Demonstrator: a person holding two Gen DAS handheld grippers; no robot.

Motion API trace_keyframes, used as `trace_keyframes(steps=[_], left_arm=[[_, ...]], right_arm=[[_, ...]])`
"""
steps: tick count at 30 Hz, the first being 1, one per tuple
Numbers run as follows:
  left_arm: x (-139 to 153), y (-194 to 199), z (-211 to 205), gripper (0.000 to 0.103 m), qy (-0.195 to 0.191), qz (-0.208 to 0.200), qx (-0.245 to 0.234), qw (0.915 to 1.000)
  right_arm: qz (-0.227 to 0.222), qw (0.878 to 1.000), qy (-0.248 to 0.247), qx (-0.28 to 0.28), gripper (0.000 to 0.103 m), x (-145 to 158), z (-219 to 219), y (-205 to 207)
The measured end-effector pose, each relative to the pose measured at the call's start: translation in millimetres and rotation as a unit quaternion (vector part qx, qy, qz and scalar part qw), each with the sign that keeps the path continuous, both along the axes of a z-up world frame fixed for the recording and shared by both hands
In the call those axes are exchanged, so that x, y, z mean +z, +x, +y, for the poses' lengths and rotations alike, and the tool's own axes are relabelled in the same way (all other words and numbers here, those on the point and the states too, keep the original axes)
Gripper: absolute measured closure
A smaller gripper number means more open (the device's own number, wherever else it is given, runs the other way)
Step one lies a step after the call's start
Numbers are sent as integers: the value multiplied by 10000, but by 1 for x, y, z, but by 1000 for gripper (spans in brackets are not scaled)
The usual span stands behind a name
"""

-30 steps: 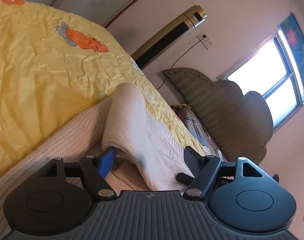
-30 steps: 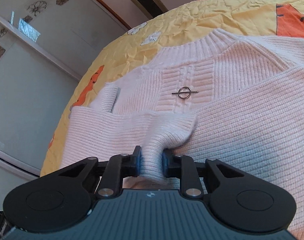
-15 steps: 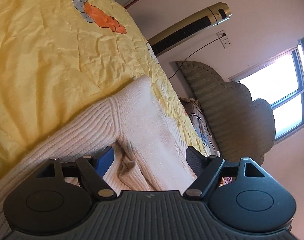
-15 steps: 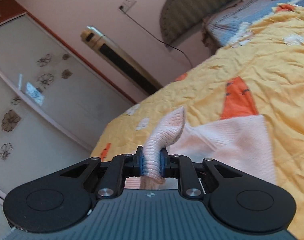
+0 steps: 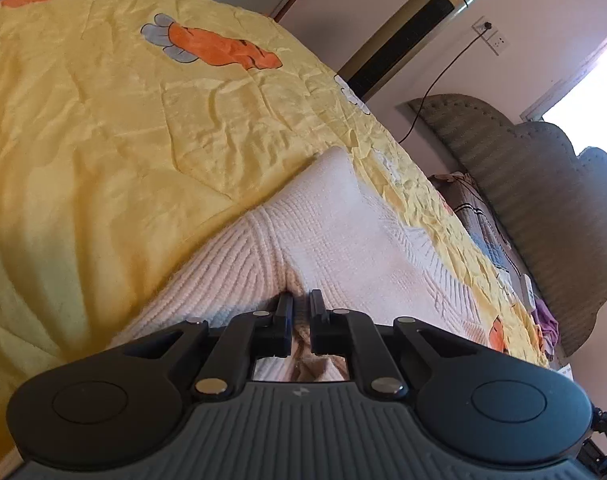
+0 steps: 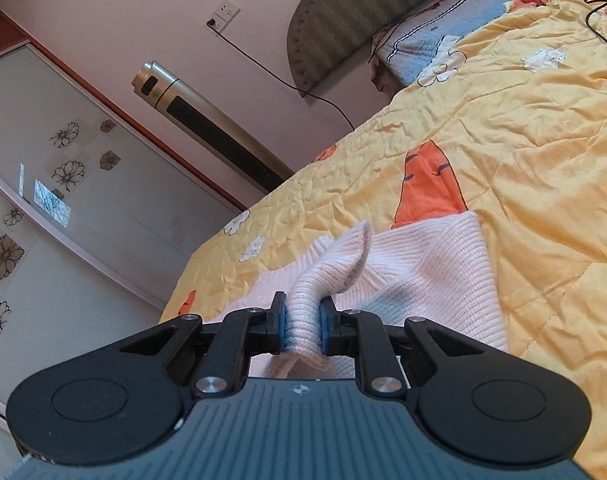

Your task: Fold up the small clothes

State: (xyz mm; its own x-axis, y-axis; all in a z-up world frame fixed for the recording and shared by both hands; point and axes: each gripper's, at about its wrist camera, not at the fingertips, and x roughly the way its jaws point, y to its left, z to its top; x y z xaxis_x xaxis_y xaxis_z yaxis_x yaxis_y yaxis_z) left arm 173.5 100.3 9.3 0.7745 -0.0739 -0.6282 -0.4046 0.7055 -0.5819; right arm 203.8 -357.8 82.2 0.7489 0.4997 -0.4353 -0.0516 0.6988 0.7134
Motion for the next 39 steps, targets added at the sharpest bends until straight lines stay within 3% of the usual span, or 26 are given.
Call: trace_keyframes(steps=[3, 7, 11, 16, 19, 21, 22, 23, 24, 29, 31, 34, 36, 39], left_arm=[[-4, 2, 2, 96, 81, 36, -73, 9999], [-2, 4, -1, 96, 269, 59, -190, 9994], [-1, 3, -3, 95, 381, 20, -386, 9985], [3, 0, 11, 84, 136, 4, -661, 9977], [-3, 6, 13, 85, -68, 38, -498, 9987], [-3, 12, 3, 85, 181, 66, -477, 9987], [-2, 15, -2, 86, 378, 81, -488, 9981], [0, 16, -7, 90, 604, 111, -465, 9970], [3, 16, -10, 91, 697, 145, -469, 9964], [0, 13, -3, 93, 774, 131, -599, 9951], [1, 14, -6, 93, 874, 147, -620, 9941], [2, 14, -10, 92, 1086, 133, -731, 9913], [9, 9, -12, 92, 1215, 143, -992, 9875], [25, -12, -8, 83, 1387, 82, -1337, 9812]], right_arm=[[-80, 9999, 62, -102, 83, -3, -8, -12], [801, 9961, -233, -304, 83, -55, -16, -9], [744, 9964, -174, -375, 83, -67, -14, -17], [809, 9961, 104, -328, 63, -69, -21, -20], [748, 9967, 136, -302, 59, -63, -24, -27], [783, 9966, 34, -241, 59, -64, -19, -26], [791, 9967, -114, -160, 64, -64, -13, -25], [825, 9962, -277, -48, 73, -64, -7, -23], [890, 9951, -438, 12, 88, -62, -1, -20], [520, 9970, -572, -103, 94, -37, -8, -32], [918, 9907, -1004, -91, 95, -54, -9, -28], [816, 9926, -885, -135, 95, -62, -7, -34], [786, 9929, -866, -203, 85, -62, -6, -37], [746, 9945, -683, -269, 76, -56, -11, -48]])
